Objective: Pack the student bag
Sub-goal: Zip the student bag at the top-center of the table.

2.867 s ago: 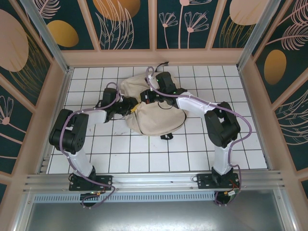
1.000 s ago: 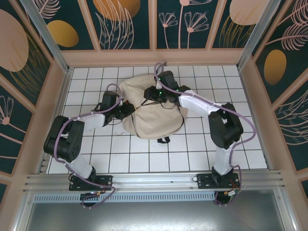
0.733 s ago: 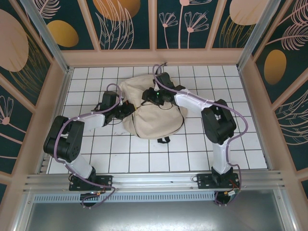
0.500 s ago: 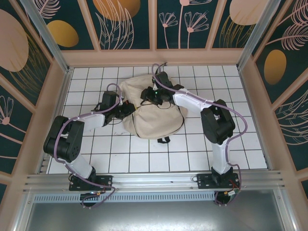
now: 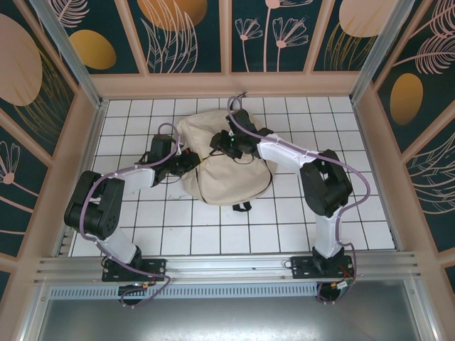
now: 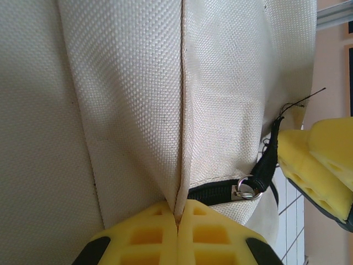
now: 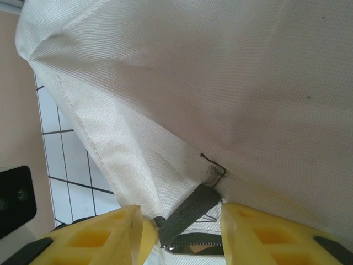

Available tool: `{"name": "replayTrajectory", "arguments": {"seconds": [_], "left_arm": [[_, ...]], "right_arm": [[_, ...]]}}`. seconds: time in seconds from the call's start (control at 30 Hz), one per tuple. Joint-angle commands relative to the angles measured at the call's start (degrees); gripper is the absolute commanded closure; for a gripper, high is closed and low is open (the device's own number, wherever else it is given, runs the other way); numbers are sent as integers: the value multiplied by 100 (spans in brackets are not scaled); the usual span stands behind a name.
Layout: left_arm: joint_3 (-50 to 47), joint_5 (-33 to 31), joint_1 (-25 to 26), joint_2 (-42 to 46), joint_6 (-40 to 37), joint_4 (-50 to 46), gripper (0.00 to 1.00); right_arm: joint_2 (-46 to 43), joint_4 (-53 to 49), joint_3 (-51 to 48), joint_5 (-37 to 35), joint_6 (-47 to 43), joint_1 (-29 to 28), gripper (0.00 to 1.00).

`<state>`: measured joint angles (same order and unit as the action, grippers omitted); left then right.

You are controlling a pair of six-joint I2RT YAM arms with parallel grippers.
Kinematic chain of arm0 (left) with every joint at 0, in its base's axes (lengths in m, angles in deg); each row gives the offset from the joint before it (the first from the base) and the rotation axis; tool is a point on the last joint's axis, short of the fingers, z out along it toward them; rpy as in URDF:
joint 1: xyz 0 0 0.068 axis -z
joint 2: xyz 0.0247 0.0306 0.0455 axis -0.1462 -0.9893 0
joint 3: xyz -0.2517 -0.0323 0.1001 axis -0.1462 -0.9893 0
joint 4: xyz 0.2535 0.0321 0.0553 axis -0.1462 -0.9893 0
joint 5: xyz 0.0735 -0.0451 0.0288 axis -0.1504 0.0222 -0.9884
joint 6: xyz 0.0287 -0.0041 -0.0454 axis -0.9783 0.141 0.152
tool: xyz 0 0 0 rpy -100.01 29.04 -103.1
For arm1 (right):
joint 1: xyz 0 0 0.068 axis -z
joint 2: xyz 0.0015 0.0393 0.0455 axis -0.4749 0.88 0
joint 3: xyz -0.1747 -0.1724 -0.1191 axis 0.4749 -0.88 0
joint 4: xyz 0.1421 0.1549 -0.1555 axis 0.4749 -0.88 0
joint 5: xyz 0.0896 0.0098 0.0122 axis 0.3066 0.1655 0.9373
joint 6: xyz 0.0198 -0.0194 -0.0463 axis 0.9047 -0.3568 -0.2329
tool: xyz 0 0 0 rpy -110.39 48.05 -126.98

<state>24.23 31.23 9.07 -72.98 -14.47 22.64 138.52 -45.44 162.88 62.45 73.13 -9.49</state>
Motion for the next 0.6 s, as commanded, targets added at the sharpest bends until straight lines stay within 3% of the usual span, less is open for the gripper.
{"name": "replayTrajectory", "arguments": {"seconds": [0.0, 0.23, 0.37, 0.57], "left_arm": [[50, 317, 24, 131, 13, 161, 100], [74, 378, 20, 135, -10, 172, 100], [99, 387, 19, 138, -10, 169, 100], [126, 95, 25, 228, -25, -111, 100]], "right_arm": [[160, -152, 151, 101, 223, -62, 58], [492, -323, 537, 184, 107, -160, 63], [646, -391, 658, 86, 97, -179, 71], [504, -653, 709, -852, -152, -175, 96]]}}
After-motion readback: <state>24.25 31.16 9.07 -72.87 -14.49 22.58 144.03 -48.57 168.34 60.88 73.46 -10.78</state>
